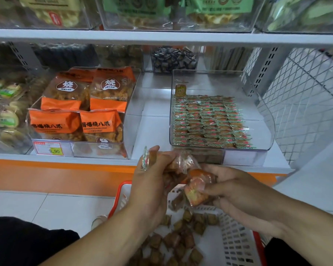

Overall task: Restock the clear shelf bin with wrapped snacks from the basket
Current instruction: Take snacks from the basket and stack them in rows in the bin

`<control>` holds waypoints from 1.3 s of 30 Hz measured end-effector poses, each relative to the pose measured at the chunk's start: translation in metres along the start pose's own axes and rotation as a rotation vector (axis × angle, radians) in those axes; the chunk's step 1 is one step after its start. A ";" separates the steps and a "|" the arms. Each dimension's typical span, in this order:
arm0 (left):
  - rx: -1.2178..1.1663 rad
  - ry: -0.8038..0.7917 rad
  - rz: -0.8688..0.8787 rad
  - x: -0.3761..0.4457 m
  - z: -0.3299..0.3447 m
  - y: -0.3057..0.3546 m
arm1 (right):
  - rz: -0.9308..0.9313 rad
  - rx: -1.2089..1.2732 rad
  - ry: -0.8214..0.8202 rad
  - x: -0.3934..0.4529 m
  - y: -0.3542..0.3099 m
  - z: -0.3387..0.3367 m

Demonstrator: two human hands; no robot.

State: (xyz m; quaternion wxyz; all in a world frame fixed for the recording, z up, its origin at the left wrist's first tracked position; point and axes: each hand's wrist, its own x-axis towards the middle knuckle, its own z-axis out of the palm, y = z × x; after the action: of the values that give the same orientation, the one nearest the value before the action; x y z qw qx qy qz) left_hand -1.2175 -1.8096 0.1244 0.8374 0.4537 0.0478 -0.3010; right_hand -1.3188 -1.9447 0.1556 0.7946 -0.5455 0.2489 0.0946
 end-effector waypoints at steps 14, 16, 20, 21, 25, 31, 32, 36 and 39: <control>0.017 0.130 0.104 -0.002 -0.007 0.018 | -0.675 -0.448 0.439 0.002 0.002 -0.006; 0.076 0.079 0.061 -0.008 -0.004 0.013 | -0.936 -0.636 0.448 0.000 0.005 -0.001; 0.149 -0.123 -0.038 -0.020 0.004 0.007 | -1.073 -0.748 0.391 0.007 0.015 0.005; 0.142 -0.138 -0.046 -0.020 0.005 0.007 | -1.051 -0.735 0.380 0.009 0.017 0.006; 0.098 -0.064 -0.053 -0.013 -0.001 0.014 | -0.939 -0.586 0.271 0.006 0.017 0.013; 0.111 -0.020 0.028 -0.013 -0.002 0.010 | -0.717 -0.227 0.271 0.011 0.009 0.016; 0.115 -0.014 0.040 -0.012 -0.001 0.010 | -0.664 -0.183 0.263 0.012 0.008 0.015; 0.116 -0.028 0.058 -0.010 -0.002 0.010 | -0.490 -0.034 0.234 0.015 0.004 0.011; 0.153 -0.104 0.092 -0.010 0.001 0.009 | -0.431 -0.002 0.226 0.016 -0.002 0.009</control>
State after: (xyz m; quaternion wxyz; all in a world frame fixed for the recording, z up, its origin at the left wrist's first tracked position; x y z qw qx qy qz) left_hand -1.2209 -1.8018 0.1352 0.8147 0.5018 -0.0396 -0.2881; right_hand -1.3015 -1.9393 0.1512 0.7632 -0.5938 0.2139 -0.1384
